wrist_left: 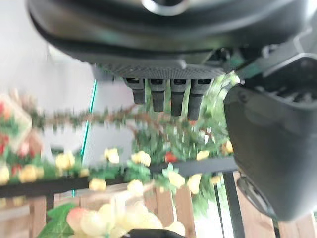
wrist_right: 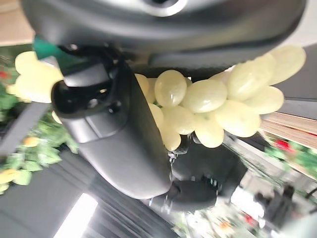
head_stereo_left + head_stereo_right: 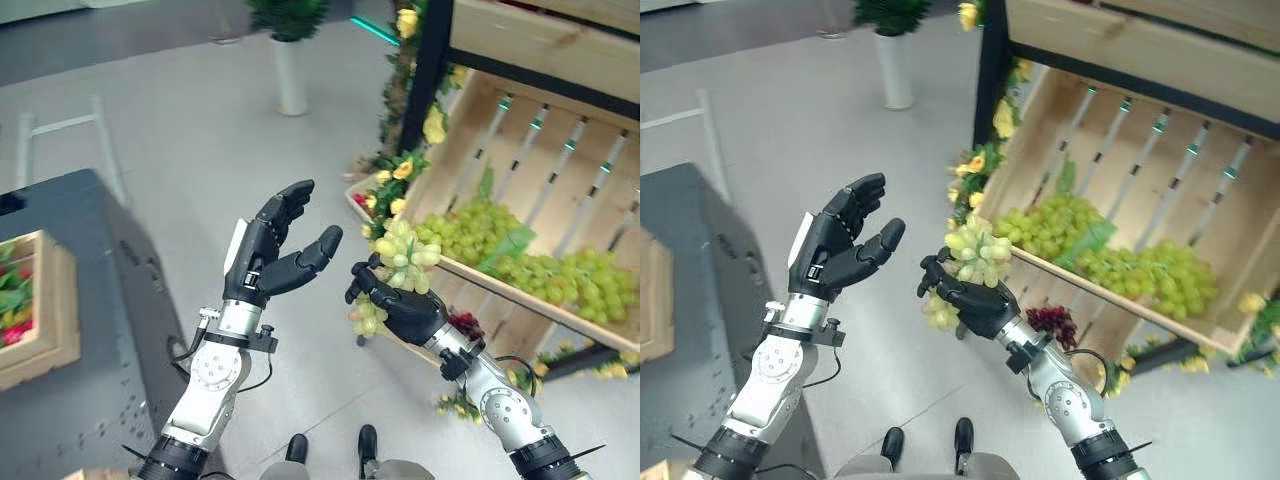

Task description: Pick up the fruits from the basket on one side to the basket on the other side

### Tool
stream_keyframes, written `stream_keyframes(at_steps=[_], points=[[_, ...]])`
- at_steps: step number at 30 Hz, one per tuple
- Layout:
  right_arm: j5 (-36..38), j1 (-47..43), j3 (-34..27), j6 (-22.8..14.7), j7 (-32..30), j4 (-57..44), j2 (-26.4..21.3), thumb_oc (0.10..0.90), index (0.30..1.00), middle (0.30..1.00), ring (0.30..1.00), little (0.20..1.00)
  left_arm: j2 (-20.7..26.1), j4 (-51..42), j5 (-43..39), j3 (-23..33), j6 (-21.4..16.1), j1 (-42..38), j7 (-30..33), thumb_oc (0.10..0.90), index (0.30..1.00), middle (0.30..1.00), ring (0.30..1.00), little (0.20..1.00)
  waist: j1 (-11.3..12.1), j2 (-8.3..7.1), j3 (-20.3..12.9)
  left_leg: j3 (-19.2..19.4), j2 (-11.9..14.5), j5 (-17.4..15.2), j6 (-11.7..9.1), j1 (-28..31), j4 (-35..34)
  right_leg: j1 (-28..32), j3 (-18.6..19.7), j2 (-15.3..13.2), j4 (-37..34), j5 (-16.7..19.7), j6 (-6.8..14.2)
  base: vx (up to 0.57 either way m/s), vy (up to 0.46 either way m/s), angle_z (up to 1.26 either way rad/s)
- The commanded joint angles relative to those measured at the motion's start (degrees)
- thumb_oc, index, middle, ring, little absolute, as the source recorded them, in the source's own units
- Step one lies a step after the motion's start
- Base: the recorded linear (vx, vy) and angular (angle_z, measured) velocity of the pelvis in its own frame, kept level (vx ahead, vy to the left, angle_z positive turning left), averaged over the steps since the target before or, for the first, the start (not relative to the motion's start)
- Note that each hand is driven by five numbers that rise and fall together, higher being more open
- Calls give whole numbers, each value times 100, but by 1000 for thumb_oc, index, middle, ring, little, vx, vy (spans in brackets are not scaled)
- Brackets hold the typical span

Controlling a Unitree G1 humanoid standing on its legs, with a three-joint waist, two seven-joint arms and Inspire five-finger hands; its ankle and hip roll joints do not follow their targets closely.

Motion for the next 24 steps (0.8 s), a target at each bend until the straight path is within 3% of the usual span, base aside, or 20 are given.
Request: stream_keyframes(at_steps=[1,7,10,13,15,17,20,24], points=[[913,-301,-456,-584,481,-910,372,400,300,300,300,300,61,-574,-221,64,-485,-416,-214,800,900,900,900,900,-73,60,-686,-109,-109,-265,-112,-73,121,491,-13,-565,243,-625,664,34,258,-64],[861,-112,-414,-865,62,-1075,670,400,300,300,300,300,45,-546,-465,-148,-316,-537,-544,800,900,900,900,900,-261,138,-593,20,-279,-382,181,146,-27,80,85,-768,822,-639,872,17,264,-13],[726,-93,-341,-799,12,-1072,764,400,300,300,300,300,32,-521,-474,-171,-304,-606,-534,800,900,900,900,900,-272,121,-575,167,-309,-488,243,188,-102,-133,59,-965,723,-279,1056,-41,102,-17],[786,-243,-317,-629,-4,-1020,670,400,300,300,300,300,97,-511,-503,-110,-297,-633,-444,800,900,900,900,900,-189,90,-562,442,-268,-535,250,176,-102,-239,-254,-1065,871,-100,1123,-66,-39,-48],[800,-457,-318,-372,149,-911,495,400,300,300,300,300,153,-493,-497,-18,-324,-667,-323,800,900,900,900,900,-105,84,-574,660,-183,-500,236,141,-102,-182,-540,-999,946,-281,1099,-84,-124,-63],[749,-507,-282,-51,196,-912,361,400,300,300,300,300,184,-471,-505,-1,-358,-675,-202,800,900,900,900,900,-65,33,-622,703,-149,-471,197,100,-102,-93,-581,-956,665,-286,1065,-62,-153,-54],[377,-477,-289,765,297,-947,-28,400,300,300,300,300,194,-448,-413,32,-484,-629,-6,800,900,900,900,900,-80,-43,-662,706,-30,-358,90,53,-90,56,-495,-824,392,-305,968,-38,-176,-35],[123,-343,-333,1385,653,-1048,-588,400,300,300,300,300,276,-432,-428,167,-518,-583,122,800,900,900,900,900,-103,-135,-696,704,135,-313,-46,114,-102,268,-594,-683,288,-434,827,1,-149,-22]])
